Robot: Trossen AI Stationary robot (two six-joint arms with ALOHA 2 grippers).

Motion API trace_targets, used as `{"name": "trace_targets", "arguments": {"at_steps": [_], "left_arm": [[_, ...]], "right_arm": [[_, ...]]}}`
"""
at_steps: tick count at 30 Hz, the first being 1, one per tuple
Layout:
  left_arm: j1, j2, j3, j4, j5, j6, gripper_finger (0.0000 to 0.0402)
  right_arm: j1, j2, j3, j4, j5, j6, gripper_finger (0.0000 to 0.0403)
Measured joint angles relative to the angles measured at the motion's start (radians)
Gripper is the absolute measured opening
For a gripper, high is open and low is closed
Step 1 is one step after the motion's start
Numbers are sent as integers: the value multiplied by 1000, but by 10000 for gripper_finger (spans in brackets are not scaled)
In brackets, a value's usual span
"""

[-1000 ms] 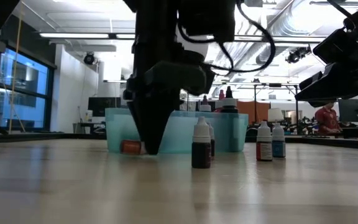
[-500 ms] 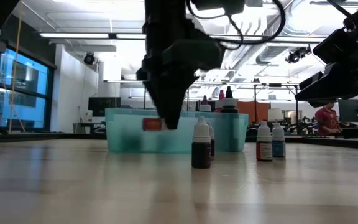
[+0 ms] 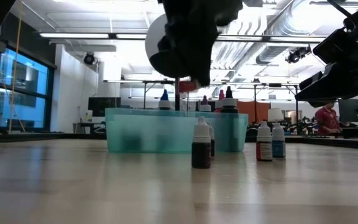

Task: Pick & Place food coloring
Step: Put the small orange food coloring bottle into the bin

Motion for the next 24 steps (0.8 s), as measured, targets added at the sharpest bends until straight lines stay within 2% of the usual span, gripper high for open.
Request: {"name": "trace_targets", "arguments": {"at_steps": [7, 14, 19, 24], "left_arm": [[17, -101, 2, 98, 10, 108, 35], [84, -177, 2, 108, 11, 170, 38], [164, -235, 2, 167, 71, 215, 39], [235, -259, 2, 275, 188, 257, 39]], "right_arm": [[0, 0, 0, 0, 0, 0, 2], [0, 0, 0, 0, 0, 0, 2], [0, 0, 0, 0, 0, 0, 2], [0, 0, 0, 0, 0, 0, 2]]}}
